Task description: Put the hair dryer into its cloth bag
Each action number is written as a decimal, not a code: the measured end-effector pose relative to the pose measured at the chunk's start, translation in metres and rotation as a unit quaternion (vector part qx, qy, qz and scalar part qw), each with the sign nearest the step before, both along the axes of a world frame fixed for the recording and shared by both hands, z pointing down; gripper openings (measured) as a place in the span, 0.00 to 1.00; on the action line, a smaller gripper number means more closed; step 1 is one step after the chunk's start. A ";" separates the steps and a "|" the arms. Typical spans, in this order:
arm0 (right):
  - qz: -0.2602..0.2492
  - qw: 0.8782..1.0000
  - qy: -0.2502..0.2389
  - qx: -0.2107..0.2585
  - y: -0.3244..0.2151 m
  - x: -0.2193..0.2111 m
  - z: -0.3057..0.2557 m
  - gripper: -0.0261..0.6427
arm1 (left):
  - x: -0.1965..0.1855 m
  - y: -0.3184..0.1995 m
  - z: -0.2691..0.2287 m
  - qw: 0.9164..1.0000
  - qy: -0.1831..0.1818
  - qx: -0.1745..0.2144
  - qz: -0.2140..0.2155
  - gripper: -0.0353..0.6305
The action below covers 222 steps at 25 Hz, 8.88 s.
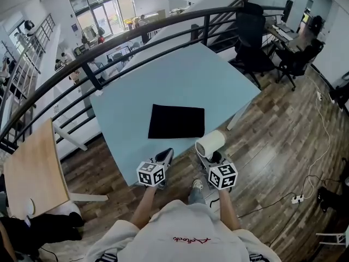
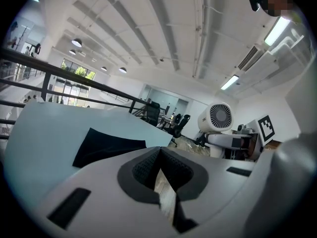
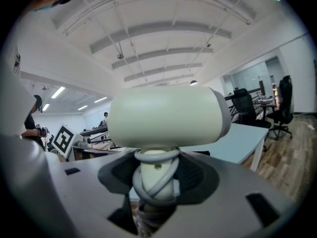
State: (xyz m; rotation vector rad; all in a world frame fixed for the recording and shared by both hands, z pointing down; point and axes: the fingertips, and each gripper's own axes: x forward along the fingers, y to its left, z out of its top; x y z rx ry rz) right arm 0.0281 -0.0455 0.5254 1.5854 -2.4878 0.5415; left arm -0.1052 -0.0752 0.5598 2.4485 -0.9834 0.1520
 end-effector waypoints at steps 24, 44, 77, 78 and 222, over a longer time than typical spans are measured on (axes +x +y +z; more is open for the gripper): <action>-0.031 0.999 -0.022 0.003 -0.119 0.142 -0.004 0.37 | 0.129 -0.112 0.008 0.996 -0.083 -0.009 -0.020 0.06; -0.023 0.999 -0.022 -0.043 -0.172 0.174 0.036 0.37 | 0.211 -0.176 0.116 0.971 -0.219 -0.078 0.053 0.26; -0.030 0.993 -0.033 -0.110 -0.187 0.186 0.096 0.37 | 0.195 -0.198 0.166 0.930 -0.351 -0.106 0.024 0.06; -0.030 0.993 -0.033 -0.110 -0.187 0.187 0.097 0.37 | 0.195 -0.198 0.163 0.930 -0.351 -0.105 0.022 0.06; -0.457 0.729 0.413 -0.297 -0.230 -0.035 0.258 0.37 | 0.081 -0.173 0.128 0.976 -0.181 -0.086 -0.086 0.07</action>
